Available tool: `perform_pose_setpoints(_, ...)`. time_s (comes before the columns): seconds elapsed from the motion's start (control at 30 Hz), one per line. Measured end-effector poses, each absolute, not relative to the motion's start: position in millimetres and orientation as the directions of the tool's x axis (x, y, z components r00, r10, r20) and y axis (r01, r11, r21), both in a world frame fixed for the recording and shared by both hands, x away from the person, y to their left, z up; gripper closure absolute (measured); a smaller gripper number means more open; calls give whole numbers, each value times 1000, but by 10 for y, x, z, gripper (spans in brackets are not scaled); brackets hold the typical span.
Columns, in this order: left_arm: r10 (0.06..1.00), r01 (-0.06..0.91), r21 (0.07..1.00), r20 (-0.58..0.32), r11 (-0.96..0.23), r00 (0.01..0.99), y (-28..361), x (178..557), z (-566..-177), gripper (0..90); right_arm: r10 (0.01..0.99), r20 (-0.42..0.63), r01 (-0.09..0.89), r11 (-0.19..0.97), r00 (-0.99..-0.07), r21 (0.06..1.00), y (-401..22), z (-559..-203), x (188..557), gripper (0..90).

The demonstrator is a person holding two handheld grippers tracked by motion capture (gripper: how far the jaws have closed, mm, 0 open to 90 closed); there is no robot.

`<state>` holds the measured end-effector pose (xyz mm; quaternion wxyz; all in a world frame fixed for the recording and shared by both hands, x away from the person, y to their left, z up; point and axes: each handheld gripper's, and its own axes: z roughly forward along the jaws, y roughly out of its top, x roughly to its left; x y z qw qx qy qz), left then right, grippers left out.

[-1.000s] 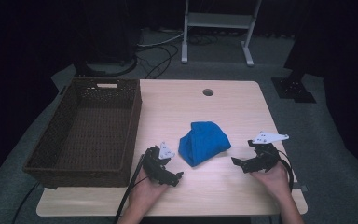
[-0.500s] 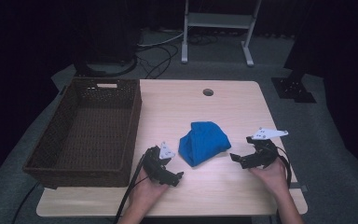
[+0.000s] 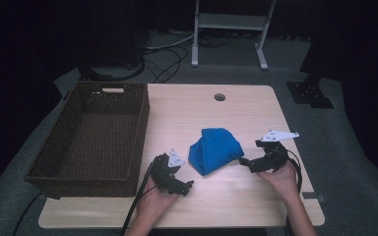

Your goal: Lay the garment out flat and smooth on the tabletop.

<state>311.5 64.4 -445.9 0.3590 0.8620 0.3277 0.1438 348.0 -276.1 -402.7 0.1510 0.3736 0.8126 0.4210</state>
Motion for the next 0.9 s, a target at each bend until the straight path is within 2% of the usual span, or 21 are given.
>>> perform_pose_setpoints(0.9, 670, 462, 714, 13, -526, 742, 638, 3121, -4459, 0, 710, 49, 461, 402, -702, 791, -2457, -3928, 3733, 0)
